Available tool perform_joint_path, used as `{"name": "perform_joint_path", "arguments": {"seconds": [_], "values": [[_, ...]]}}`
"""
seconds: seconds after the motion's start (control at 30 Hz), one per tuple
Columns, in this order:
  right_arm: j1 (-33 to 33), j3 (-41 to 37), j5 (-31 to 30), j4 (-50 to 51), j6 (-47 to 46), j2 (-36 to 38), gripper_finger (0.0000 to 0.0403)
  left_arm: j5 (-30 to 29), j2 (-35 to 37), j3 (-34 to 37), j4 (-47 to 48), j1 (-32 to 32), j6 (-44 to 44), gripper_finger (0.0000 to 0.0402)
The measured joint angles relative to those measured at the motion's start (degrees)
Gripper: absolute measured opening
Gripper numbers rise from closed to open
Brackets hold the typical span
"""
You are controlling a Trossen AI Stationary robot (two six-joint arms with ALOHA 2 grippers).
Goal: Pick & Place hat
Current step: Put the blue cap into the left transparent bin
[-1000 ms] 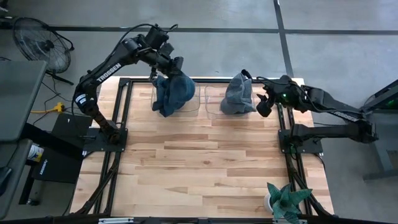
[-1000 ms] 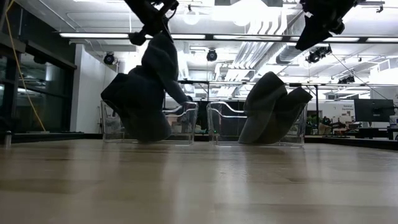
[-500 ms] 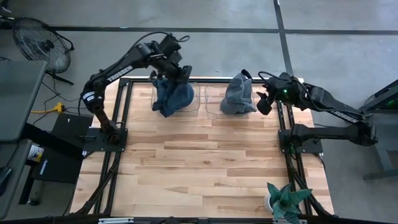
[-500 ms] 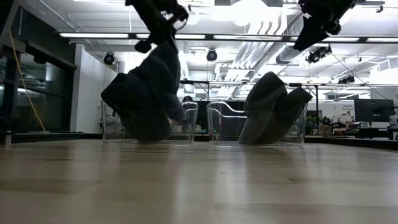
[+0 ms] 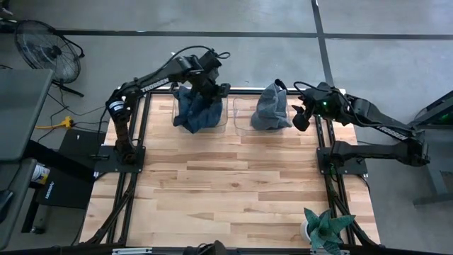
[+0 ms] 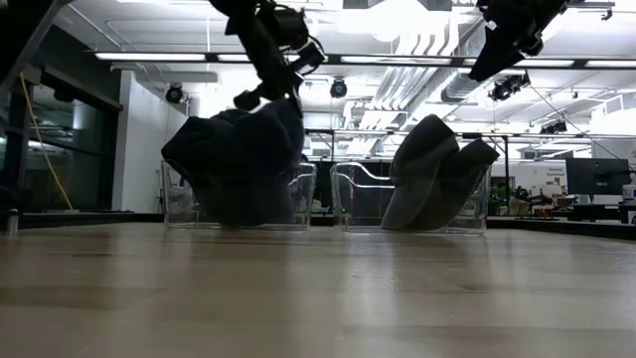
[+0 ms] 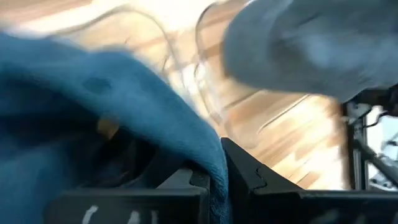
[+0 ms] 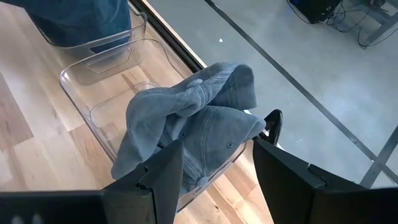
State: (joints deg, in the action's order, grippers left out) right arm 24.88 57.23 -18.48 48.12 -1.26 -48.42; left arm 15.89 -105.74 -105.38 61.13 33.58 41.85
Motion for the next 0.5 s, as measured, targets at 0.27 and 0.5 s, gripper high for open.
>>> {"name": "perform_joint_path", "arguments": {"seconds": [0.27, 0.5], "values": [[0.0, 0.0, 0.2, 0.0, 0.2, 0.0, 0.0189, -3.3, -1.9, 0.0, -2.4, -0.3, 0.0, 0.0013], [0.0, 0.0, 0.3, 0.1, 1.7, 0.0, 0.0189, -3.6, -1.9, 0.1, -2.3, -0.2, 0.0, 0.002]]}}
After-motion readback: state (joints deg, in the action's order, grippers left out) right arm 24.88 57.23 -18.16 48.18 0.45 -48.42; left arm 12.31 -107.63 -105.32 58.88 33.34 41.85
